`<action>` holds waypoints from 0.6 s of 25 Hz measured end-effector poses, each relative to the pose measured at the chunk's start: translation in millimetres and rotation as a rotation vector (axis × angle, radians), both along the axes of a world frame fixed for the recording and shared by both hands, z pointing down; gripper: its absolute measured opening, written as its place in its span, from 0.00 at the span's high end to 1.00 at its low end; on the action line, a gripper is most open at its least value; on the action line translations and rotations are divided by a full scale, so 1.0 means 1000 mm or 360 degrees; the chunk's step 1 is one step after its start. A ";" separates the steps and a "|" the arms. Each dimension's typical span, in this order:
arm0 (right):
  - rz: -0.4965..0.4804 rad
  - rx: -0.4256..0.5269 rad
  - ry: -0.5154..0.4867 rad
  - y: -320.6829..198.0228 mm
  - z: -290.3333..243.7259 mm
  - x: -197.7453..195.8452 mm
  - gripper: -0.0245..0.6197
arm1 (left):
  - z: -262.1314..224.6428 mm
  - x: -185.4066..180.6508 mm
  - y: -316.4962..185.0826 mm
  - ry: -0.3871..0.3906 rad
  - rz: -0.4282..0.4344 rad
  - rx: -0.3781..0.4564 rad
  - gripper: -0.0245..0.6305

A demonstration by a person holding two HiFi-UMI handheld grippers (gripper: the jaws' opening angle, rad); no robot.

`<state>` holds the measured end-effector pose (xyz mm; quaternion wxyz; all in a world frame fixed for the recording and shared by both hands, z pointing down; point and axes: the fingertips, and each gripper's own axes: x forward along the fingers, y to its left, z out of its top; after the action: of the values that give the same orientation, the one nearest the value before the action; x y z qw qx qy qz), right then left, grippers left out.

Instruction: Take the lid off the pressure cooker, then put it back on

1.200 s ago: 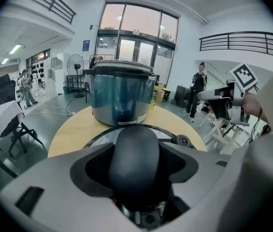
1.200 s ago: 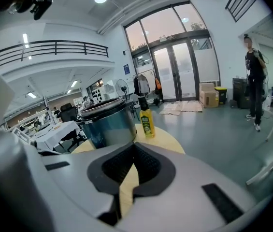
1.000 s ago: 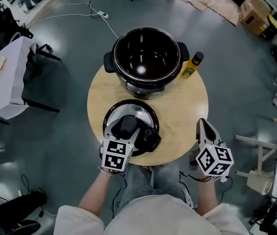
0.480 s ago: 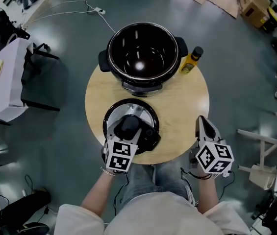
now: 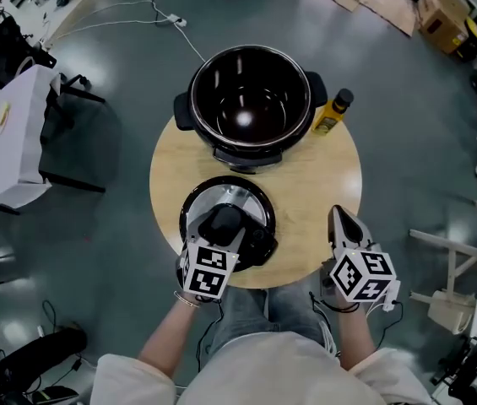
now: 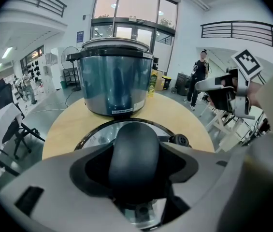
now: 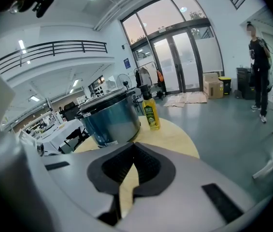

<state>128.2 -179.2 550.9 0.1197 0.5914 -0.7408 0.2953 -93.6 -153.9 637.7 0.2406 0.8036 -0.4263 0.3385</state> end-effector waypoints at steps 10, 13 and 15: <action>0.0014 0.0017 0.0007 -0.003 -0.008 0.011 0.96 | 0.002 0.001 0.001 -0.0022 0.0038 -0.0041 0.54; 0.0013 0.0033 0.0002 -0.004 -0.015 0.012 0.96 | 0.003 0.000 0.003 -0.0024 0.0039 -0.0058 0.54; 0.0014 0.0045 0.0001 -0.004 -0.021 0.014 0.96 | 0.001 0.000 0.002 -0.0024 0.0038 -0.0059 0.54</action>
<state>142.1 -183.3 529.8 0.1102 0.5964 -0.7422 0.2850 -93.8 -151.6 638.5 0.2480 0.8015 -0.4121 0.3554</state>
